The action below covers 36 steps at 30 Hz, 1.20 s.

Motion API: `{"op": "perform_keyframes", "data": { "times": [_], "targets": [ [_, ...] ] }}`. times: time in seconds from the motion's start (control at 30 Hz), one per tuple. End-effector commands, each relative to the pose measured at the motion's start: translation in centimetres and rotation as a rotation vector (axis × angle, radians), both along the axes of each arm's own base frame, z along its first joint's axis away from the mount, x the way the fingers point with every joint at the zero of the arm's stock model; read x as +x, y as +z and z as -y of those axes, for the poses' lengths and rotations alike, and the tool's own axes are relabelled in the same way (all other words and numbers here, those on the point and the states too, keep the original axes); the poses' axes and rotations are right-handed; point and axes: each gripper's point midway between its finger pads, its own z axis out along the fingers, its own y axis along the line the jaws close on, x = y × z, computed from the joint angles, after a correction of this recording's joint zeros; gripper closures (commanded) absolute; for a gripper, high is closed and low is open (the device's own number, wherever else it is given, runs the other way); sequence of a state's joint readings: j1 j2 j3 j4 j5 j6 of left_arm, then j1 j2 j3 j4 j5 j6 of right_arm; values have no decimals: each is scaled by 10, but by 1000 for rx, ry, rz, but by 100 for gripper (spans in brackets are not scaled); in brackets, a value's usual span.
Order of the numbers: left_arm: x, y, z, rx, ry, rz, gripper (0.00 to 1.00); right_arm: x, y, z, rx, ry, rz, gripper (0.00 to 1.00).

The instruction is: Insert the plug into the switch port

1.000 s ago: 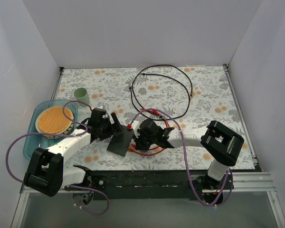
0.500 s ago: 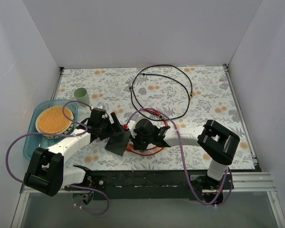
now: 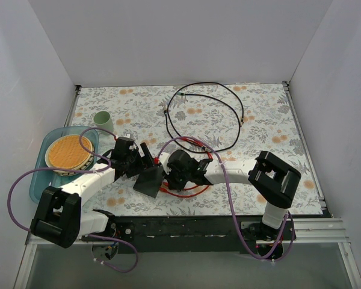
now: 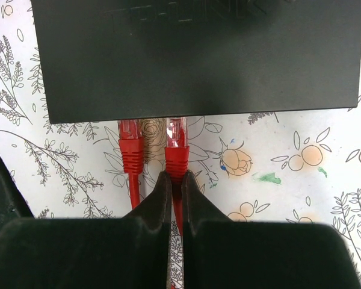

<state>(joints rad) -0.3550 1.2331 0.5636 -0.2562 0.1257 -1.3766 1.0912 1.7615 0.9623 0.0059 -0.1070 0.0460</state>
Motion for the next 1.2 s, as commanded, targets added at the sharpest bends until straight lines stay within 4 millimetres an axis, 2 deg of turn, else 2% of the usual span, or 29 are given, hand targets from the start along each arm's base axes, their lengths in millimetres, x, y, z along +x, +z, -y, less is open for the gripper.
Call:
{"op": "perform_keyframes", "data": {
  "times": [0.0, 0.23, 0.3, 0.73, 1.17],
  "targets": [
    [-6, -2, 5, -28, -19, -20, 17, -6, -20, 14, -93, 0, -21, 99],
    [-8, -5, 7, -36, -37, -32, 21, -4, -20, 11, -68, -30, -15, 99],
    [-10, -7, 7, -37, -41, -39, 23, 1, -13, 2, -17, -45, 6, 99],
    [-22, -15, 13, -72, -75, -80, 31, 10, -2, -18, 80, -99, 11, 99],
    [-31, -12, 24, -142, -111, -93, 39, 24, 10, -35, 145, -163, 23, 99]
  ]
}}
